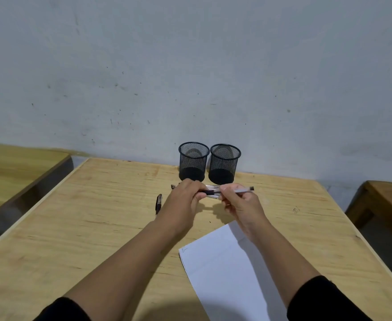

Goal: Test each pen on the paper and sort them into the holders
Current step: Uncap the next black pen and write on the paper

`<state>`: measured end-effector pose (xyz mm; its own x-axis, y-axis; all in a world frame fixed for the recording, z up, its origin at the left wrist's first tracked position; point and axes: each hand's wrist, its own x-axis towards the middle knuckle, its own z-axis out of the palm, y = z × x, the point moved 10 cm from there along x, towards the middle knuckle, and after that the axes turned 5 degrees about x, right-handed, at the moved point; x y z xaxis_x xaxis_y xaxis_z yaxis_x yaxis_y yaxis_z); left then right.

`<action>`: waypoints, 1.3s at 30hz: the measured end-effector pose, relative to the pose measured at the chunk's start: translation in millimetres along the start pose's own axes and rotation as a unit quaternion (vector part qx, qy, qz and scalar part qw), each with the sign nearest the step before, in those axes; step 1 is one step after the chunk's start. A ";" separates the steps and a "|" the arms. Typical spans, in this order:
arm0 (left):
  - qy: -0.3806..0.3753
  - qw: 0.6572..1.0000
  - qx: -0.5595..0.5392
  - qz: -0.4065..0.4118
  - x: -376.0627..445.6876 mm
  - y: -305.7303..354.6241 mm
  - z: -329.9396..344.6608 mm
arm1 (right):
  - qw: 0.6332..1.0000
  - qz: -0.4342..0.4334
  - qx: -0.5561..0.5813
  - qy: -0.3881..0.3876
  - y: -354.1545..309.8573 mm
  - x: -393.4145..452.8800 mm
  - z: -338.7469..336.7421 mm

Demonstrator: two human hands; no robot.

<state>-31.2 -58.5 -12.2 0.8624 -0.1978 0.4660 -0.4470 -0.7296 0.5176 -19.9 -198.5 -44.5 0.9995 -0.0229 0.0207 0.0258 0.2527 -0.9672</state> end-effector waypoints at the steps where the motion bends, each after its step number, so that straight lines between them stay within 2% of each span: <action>1: -0.002 1.000 -0.016 0.005 -1.7 7.9 -1.3 | 1.000 0.001 -0.003 -0.016 2.2 -3.6 6.0; 5: 0.002 0.995 -0.093 -0.030 -4.5 10.8 -11.8 | 0.999 -0.002 0.008 -0.035 4.1 -15.2 16.0; 7: 0.004 0.996 -0.086 -0.038 -6.0 11.2 -16.0 | 0.999 -0.008 -0.004 -0.045 -0.7 -20.1 18.6; 10: 0.063 0.984 -0.120 -0.118 -11.8 -16.4 -38.9 | 0.998 -0.016 0.054 0.012 -14.4 -20.1 -12.4; 12: 0.090 0.979 -0.097 -0.157 -16.0 -40.2 -57.2 | 0.995 -0.014 0.086 0.049 -23.4 -20.3 -45.1; 15: 0.014 0.987 -0.061 -0.150 -14.7 -42.8 -46.4 | 0.997 0.004 0.058 0.041 -19.8 -24.2 -57.8; 18: -0.042 0.988 -0.054 -0.140 -14.3 -25.4 -16.3 | 0.999 0.019 0.038 0.005 -7.9 -29.1 -32.8; 23: -0.135 0.978 0.012 -0.159 -20.3 -33.2 26.0 | 0.999 0.031 0.009 0.000 1.0 -36.3 -19.8; 28: -0.142 0.976 0.027 -0.160 -24.0 -41.2 34.5 | 0.999 0.038 0.007 0.005 4.1 -37.0 -22.2; 32: -0.147 0.978 -0.014 -0.145 -28.1 -39.6 32.0 | 0.999 0.043 0.007 0.009 7.5 -38.6 -20.0; 39: -0.055 0.982 -0.098 -0.152 -55.5 -18.2 -18.4 | 0.997 0.061 0.045 0.018 20.8 -49.3 -9.9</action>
<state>-75.3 -22.2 -34.3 0.9789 -0.0682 0.1928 -0.1923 -0.6275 0.7545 -68.8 -201.7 -68.1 0.9940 -0.0210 -0.1072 -0.0936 0.3420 -0.9350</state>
